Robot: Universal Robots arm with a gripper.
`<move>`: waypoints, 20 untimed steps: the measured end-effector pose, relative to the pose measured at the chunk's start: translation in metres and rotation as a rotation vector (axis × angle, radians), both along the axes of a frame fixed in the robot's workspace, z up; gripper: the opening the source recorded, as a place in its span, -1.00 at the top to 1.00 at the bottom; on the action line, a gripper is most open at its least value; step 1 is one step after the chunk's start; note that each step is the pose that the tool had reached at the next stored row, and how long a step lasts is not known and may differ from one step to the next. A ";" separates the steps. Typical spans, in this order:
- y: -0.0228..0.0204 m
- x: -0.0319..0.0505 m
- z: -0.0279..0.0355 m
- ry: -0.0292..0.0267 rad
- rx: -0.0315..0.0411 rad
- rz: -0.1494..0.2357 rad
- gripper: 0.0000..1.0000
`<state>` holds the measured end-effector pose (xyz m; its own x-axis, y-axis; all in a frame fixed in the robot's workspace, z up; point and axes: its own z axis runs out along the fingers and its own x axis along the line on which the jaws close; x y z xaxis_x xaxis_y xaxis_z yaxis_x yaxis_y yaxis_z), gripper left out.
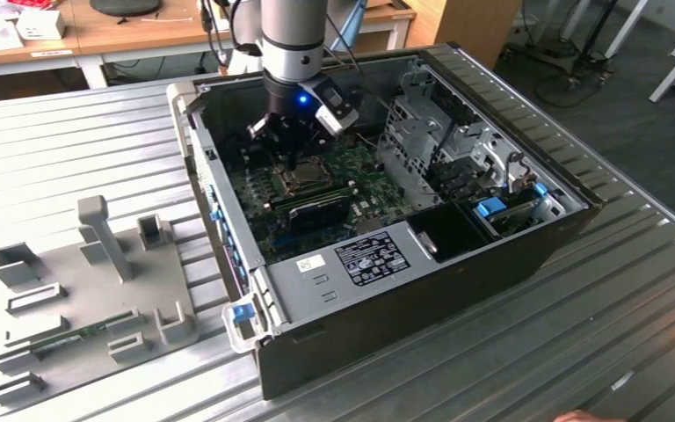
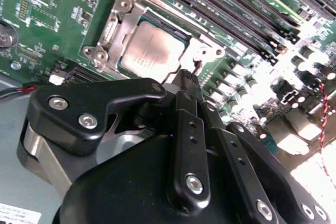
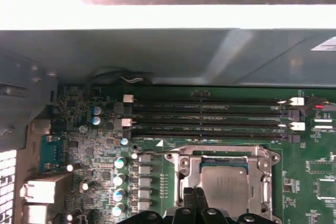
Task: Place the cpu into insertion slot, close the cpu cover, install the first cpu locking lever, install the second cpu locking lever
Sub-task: 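Close the cpu cover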
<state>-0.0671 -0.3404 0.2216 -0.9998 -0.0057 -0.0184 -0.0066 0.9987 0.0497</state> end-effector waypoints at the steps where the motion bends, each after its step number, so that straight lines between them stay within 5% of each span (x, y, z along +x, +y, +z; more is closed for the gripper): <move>1: 0.0000 0.0017 -0.0001 -0.0001 0.0001 0.000 0.79; 12: -0.0001 0.0282 -0.0001 0.0000 0.0000 0.000 0.79; 20: -0.0009 0.0280 -0.0002 -0.0002 0.0001 0.000 0.79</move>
